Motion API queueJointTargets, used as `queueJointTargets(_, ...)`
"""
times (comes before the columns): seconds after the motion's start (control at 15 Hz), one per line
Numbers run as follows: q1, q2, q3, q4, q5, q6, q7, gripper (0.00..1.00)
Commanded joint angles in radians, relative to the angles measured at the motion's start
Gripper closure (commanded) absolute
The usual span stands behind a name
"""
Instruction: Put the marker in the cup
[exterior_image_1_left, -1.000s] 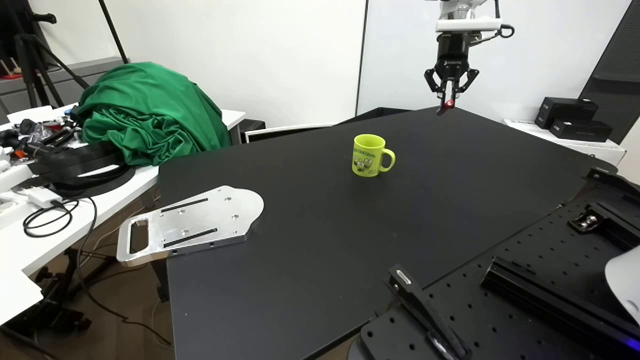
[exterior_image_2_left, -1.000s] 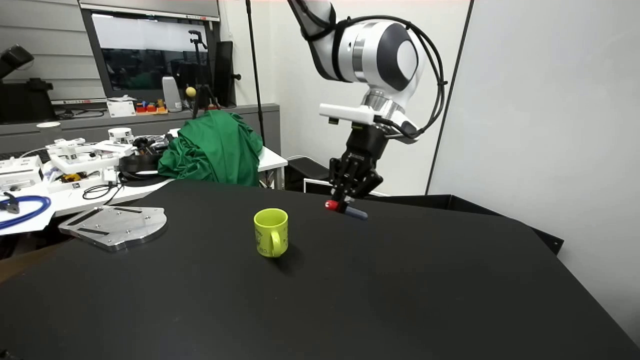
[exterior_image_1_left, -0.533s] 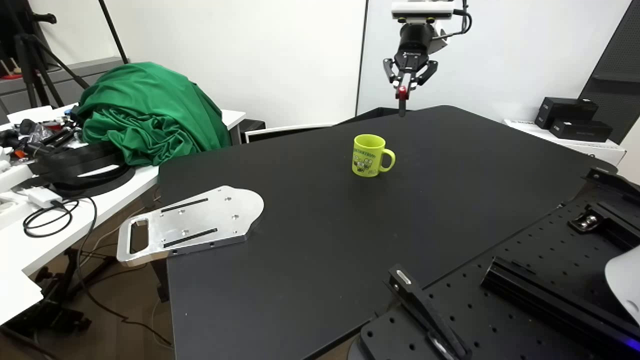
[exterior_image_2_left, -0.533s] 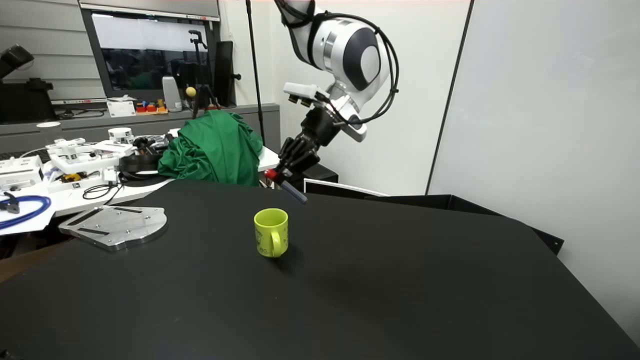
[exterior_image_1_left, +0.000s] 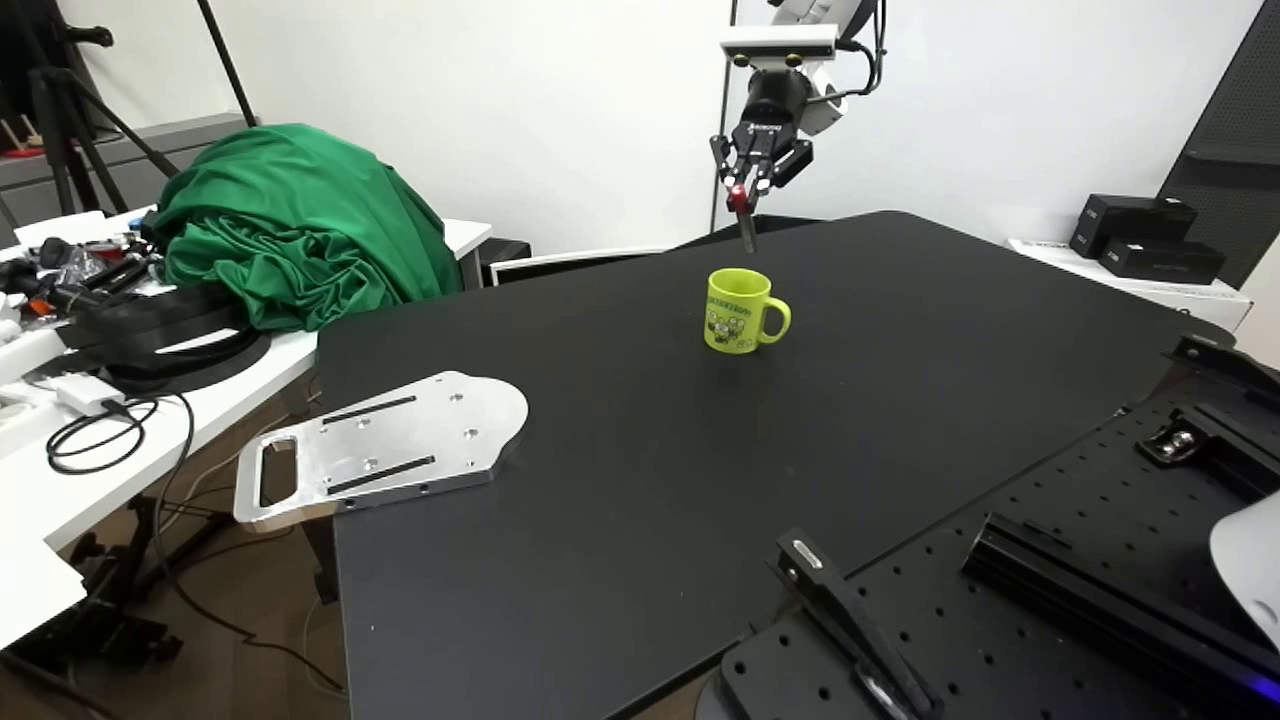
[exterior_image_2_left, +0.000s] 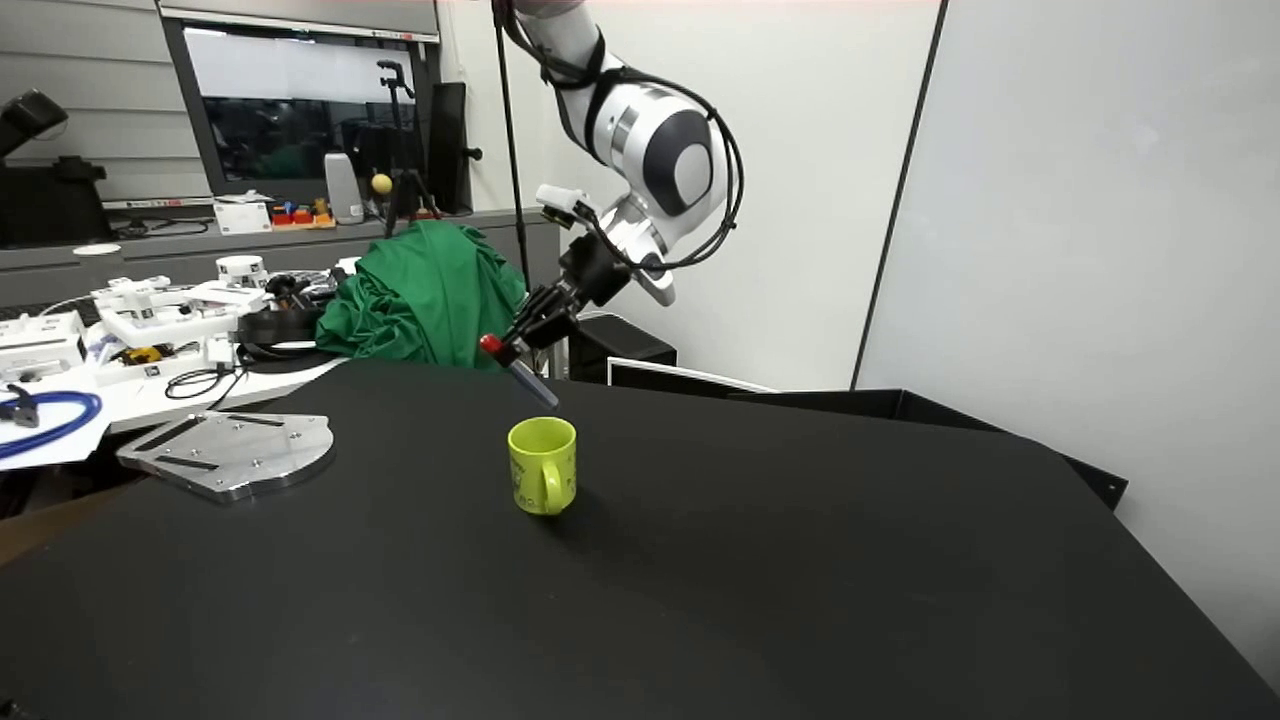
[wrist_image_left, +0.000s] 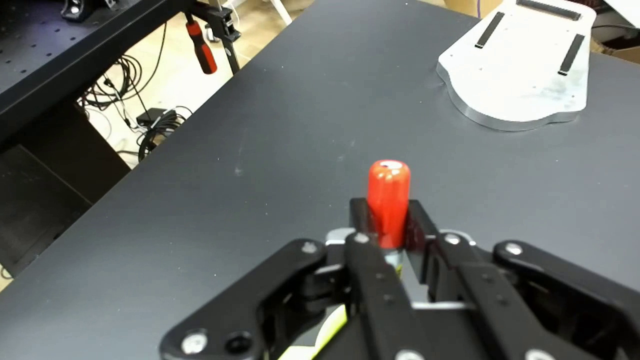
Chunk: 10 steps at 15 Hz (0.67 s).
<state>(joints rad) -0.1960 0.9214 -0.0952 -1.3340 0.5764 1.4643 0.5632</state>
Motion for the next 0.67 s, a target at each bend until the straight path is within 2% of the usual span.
queueJointTargets(0.0,-0.014,0.065,-0.001,0.044,0.038,-0.031,0.067,0.95)
queueJointTargets(0.53,-0.025,0.144,-0.007,0.028,0.069,0.050,0.021,0.95)
queueJointTargets(0.6,-0.027,0.150,-0.004,0.034,0.066,0.047,0.013,0.54)
